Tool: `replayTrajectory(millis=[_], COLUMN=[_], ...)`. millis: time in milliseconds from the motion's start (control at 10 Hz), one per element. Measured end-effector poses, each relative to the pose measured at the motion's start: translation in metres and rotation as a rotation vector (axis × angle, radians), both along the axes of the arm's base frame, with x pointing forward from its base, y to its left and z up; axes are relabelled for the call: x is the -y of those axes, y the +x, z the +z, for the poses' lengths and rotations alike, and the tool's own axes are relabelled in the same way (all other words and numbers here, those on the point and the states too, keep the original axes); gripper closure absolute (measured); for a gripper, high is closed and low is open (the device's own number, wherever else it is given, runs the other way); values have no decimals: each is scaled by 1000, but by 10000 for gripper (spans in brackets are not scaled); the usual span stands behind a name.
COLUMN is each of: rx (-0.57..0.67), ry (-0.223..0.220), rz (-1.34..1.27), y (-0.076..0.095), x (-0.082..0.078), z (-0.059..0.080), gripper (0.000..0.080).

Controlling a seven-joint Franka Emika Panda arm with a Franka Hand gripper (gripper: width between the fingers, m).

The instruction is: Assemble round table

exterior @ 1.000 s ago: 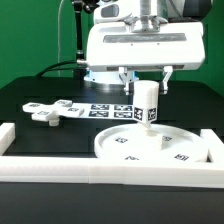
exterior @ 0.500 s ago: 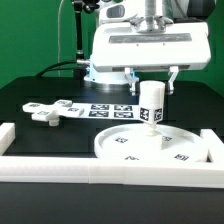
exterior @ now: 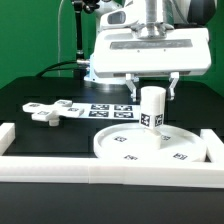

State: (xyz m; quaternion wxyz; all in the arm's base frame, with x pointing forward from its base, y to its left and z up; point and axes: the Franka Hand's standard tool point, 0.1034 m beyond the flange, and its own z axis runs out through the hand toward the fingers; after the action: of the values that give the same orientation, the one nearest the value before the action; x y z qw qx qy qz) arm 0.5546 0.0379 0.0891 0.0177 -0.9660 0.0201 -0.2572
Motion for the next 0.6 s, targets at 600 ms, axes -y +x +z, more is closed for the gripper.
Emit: replayTrajectory(millis=[600], rx=[3], ry=[-4], rz=[-4], y=[0], x=[2], z=[-4], gripper=[390])
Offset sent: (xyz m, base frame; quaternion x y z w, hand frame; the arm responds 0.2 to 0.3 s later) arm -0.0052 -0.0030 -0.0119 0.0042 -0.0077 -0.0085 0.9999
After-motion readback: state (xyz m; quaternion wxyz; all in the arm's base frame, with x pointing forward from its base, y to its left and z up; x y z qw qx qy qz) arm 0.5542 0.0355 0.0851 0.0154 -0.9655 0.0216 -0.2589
